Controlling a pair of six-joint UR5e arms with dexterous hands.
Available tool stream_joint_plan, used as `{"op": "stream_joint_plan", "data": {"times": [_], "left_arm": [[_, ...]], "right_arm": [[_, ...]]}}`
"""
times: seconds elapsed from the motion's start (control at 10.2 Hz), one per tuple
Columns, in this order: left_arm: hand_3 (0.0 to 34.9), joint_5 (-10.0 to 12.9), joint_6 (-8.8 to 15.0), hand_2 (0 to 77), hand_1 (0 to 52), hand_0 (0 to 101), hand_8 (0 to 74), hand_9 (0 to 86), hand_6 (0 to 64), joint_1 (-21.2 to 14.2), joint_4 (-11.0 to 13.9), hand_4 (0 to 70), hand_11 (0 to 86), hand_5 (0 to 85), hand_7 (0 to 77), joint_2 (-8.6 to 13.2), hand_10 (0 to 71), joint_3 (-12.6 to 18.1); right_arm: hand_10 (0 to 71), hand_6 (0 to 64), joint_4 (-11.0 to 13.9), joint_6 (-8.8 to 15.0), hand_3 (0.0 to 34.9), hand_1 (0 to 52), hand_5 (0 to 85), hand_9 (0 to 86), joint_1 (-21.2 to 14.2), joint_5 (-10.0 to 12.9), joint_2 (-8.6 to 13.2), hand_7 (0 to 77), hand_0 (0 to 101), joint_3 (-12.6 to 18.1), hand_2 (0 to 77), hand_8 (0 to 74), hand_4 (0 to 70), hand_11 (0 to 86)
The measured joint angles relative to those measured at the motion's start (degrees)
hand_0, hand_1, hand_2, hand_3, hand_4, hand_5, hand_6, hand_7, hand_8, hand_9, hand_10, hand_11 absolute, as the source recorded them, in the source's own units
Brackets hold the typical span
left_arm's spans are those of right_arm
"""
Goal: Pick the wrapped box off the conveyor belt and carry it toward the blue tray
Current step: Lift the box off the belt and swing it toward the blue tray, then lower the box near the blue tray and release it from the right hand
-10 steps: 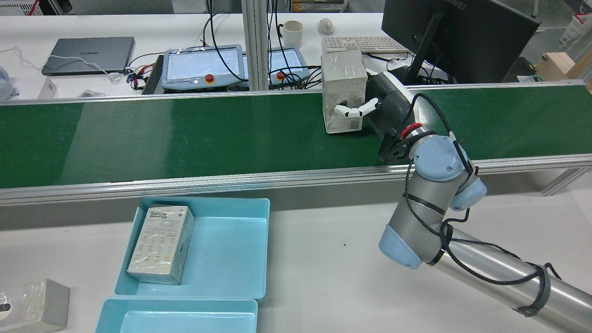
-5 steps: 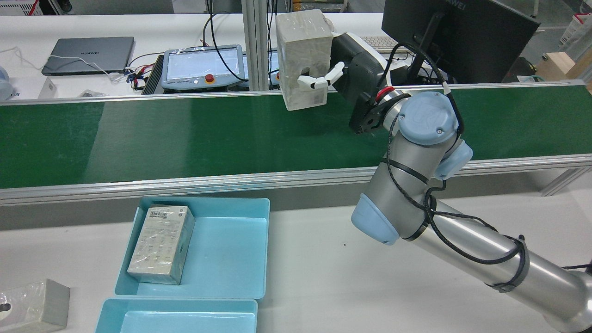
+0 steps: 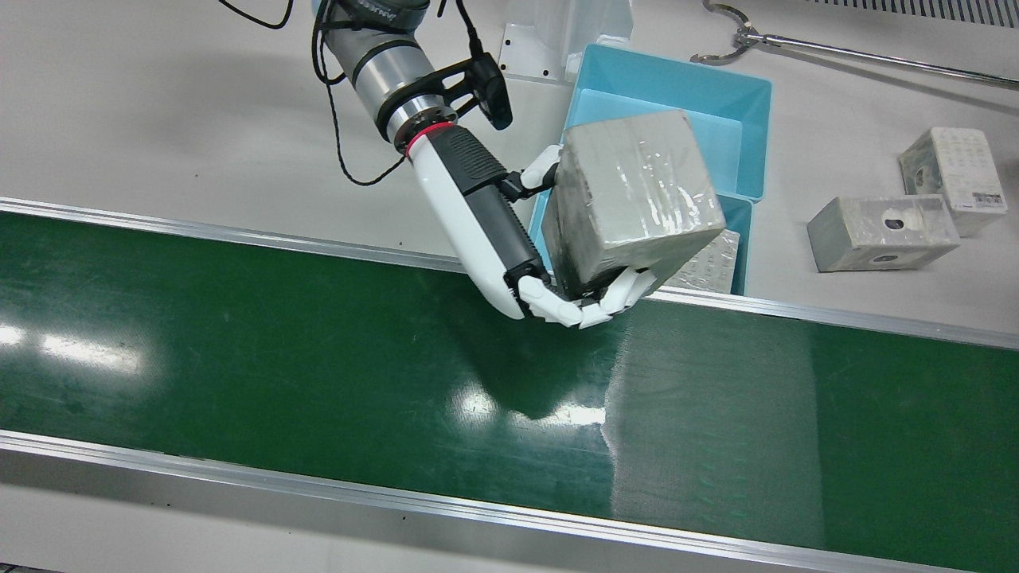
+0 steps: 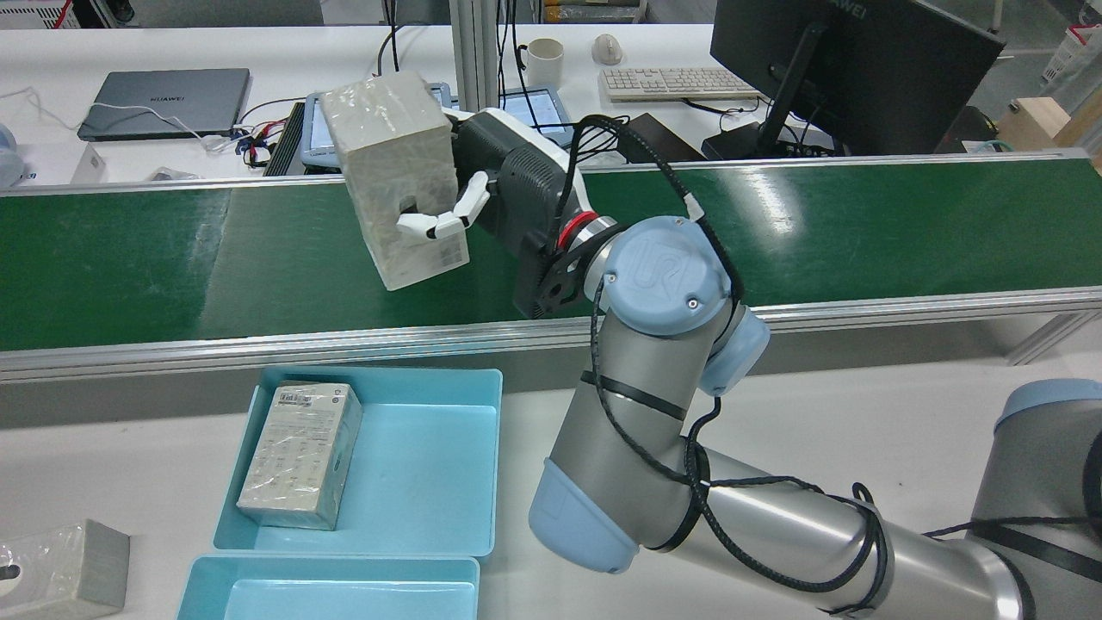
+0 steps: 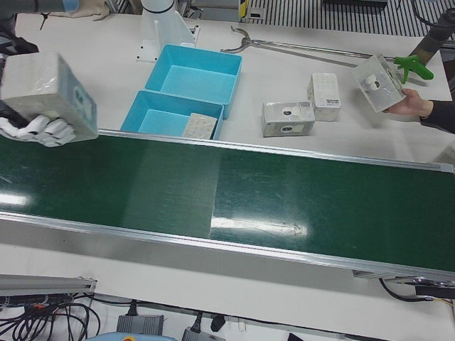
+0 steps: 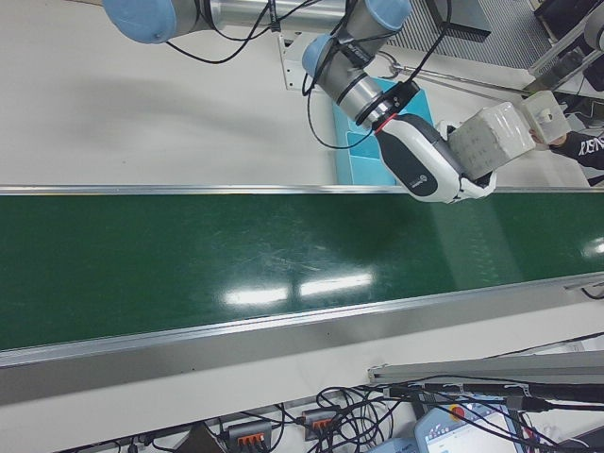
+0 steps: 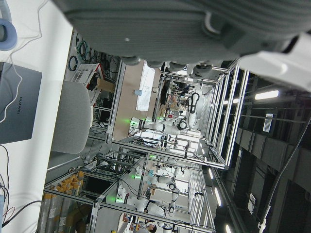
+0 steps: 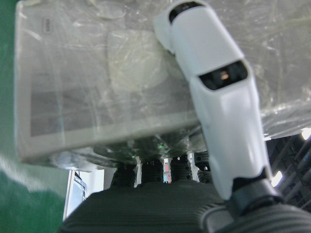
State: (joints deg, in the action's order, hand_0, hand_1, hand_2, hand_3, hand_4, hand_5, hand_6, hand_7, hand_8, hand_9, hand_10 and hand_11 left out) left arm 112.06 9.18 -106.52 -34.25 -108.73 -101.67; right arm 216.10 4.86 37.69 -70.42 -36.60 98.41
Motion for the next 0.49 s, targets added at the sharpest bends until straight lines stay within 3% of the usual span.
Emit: {"op": "stream_joint_plan", "data": {"times": [0.1,0.2,0.49], "left_arm": [[0.0,0.0,0.0,0.5,0.0,0,0.5,0.5,0.5,0.0,0.0,0.0,0.5,1.1,0.5,0.0,0.5,0.0],[0.0,0.0,0.0,1.1,0.0,0,0.5,0.5,0.5,0.0,0.0,0.0,0.5,1.1,0.5,0.0,0.5,0.0],[0.0,0.0,0.0,0.5,0.0,0,0.5,0.5,0.5,0.0,0.0,0.0,0.5,1.1,0.5,0.0,0.5,0.0]], "right_arm": [[32.7,38.2,1.1,-0.2,0.1,3.3,49.6,28.9,-2.1,0.1,1.5,28.4,54,-0.2,47.5,48.5,21.8,36.0],[32.7,39.3,1.7,-0.5,0.2,3.3,49.6,28.4,-4.1,0.1,2.6,28.4,47,-0.7,47.5,49.6,21.8,36.0],[32.7,40.4,2.4,-1.4,0.0,3.3,49.6,28.4,-9.3,-0.2,6.5,28.4,53,-4.2,47.5,50.7,23.5,36.5]]}}
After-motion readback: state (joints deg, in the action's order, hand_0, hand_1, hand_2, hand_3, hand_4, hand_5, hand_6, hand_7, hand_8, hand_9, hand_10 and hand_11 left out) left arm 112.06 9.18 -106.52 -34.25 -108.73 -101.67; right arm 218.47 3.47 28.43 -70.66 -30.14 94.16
